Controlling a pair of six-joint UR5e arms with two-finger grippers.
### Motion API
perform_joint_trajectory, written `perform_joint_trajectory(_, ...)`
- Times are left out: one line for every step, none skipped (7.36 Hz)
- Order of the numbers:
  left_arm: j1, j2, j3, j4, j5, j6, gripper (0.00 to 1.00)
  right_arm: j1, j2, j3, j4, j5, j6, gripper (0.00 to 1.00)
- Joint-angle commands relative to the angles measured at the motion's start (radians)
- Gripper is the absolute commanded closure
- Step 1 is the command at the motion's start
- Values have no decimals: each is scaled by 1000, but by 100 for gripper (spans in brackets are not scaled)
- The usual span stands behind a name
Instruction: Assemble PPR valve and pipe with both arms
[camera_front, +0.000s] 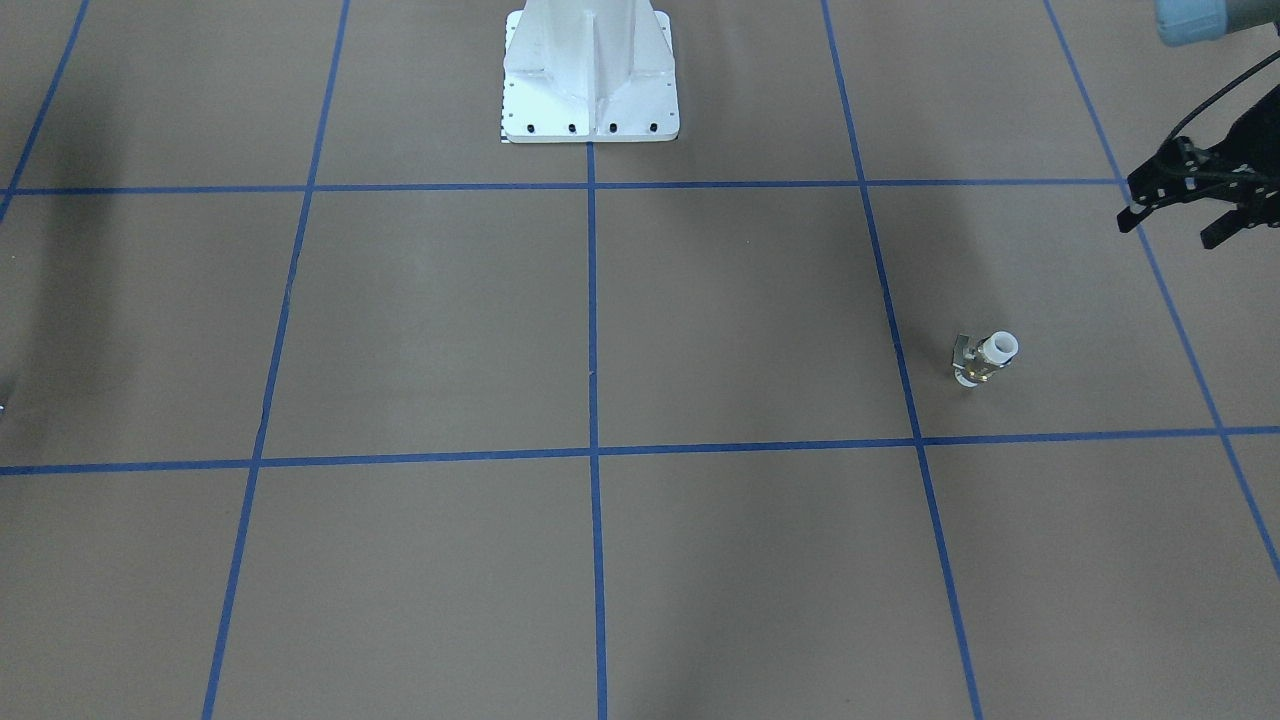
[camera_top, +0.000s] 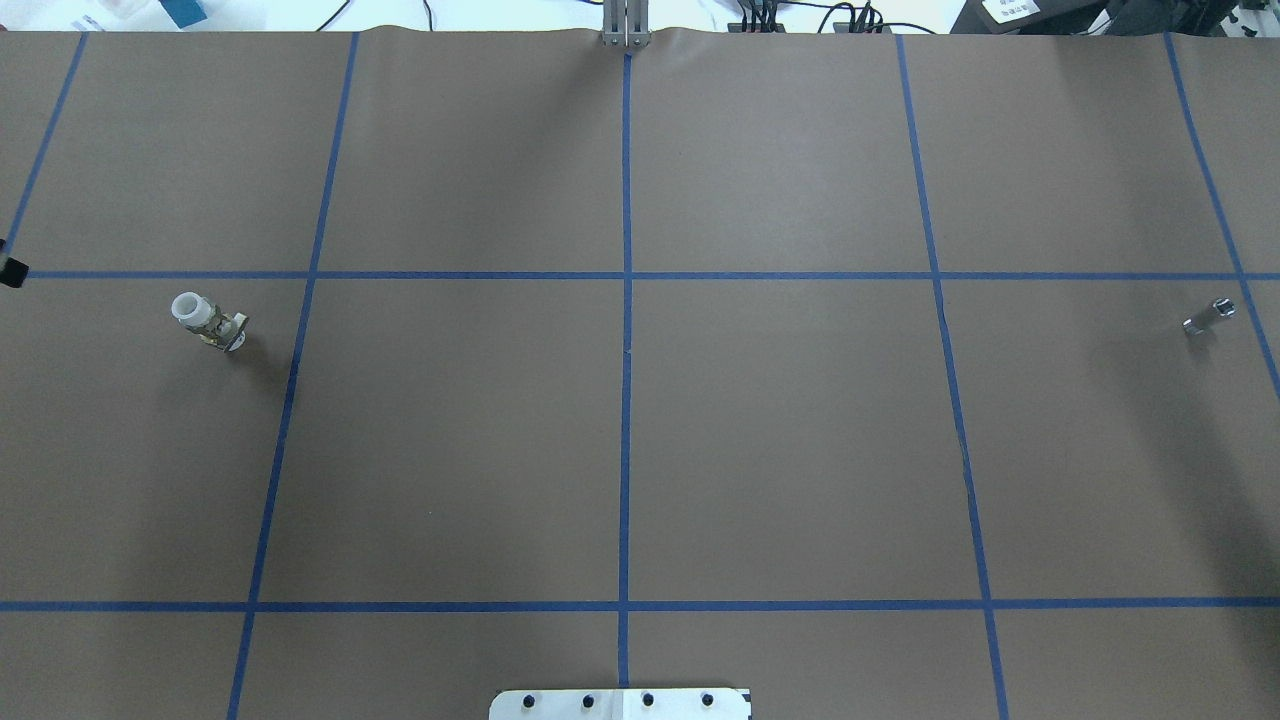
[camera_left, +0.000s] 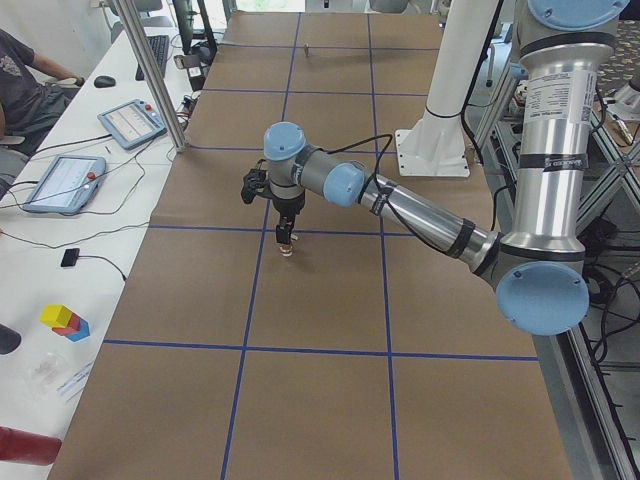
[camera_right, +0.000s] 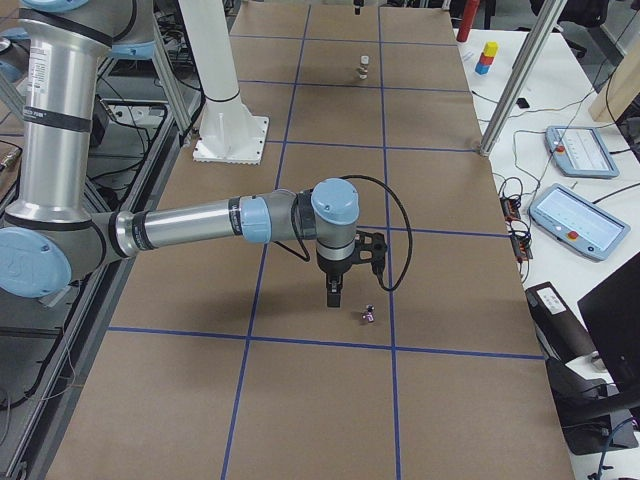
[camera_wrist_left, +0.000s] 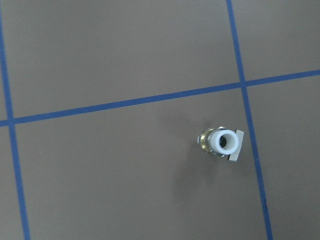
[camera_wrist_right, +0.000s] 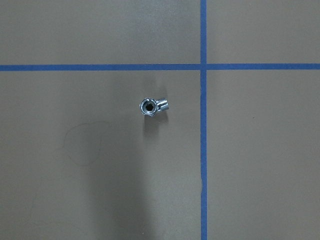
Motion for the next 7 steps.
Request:
perform_joint_trajectory(126,-68,23,1,75,-75,5,-2,0,-2,35,15,3,1)
perform_joint_trajectory(140,-134,84,1,83,-93,5,-2,0,-3,35,15,3,0)
perform_joint_trajectory(190,-177,139,1,87,-92,5,-4,0,-5,35,15,5,0)
perform_joint_trajectory(199,-215,197,0,88,-90,5,-7,0,-5,35,13,5,0)
perform_joint_trajectory(206,-222,213,-5,128,-90,5,-10,0,-5,35,13,5,1)
perform_joint_trajectory(218,-231,245,-8,134,-83,5,-16,0,-5,35,13,5,1)
perform_joint_trajectory(219,-233,262,-35,134,-82,5,-20,0,-5,35,15,5,0)
